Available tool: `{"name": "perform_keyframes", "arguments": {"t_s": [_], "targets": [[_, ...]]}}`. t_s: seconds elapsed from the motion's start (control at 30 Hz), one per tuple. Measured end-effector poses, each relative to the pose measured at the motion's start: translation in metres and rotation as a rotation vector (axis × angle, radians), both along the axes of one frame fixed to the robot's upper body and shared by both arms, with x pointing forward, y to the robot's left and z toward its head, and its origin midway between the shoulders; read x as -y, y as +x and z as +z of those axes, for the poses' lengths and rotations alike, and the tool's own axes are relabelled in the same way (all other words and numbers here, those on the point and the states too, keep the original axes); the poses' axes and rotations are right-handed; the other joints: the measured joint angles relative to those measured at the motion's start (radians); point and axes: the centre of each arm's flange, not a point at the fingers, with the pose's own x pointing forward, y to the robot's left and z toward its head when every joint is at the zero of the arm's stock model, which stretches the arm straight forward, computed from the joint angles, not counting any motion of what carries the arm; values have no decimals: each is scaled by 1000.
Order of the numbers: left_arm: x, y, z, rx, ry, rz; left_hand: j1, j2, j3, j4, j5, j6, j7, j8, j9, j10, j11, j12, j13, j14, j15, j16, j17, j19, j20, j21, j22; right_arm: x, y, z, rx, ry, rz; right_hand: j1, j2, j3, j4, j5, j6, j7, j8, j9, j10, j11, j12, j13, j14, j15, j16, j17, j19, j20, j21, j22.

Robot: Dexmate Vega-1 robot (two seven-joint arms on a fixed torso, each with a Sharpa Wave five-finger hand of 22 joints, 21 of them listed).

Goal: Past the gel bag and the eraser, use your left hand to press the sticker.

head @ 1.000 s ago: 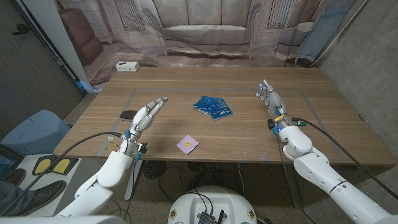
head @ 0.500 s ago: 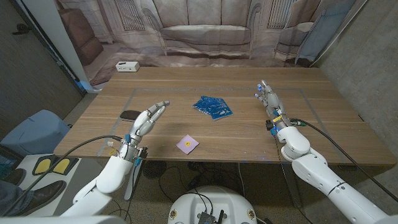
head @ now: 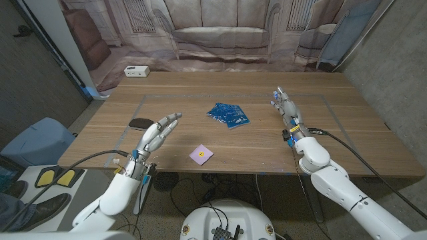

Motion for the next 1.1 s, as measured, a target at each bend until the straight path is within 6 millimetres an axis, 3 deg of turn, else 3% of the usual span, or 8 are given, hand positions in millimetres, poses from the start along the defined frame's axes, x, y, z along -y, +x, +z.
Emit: {"name": "perform_keyframes", "arguments": {"t_s": [1.1], "targets": [[14, -31, 3, 197, 344, 297, 3, -3, 0, 0, 0, 64, -8, 8, 0, 39, -18, 0, 2, 24, -14, 0, 0, 39, -3, 0, 0, -17, -1, -7, 0, -10, 6, -4, 4, -4, -4, 0, 4, 4, -4, 0, 0, 0, 0, -5, 0, 0, 0, -5, 5, 5, -4, 0]]}}
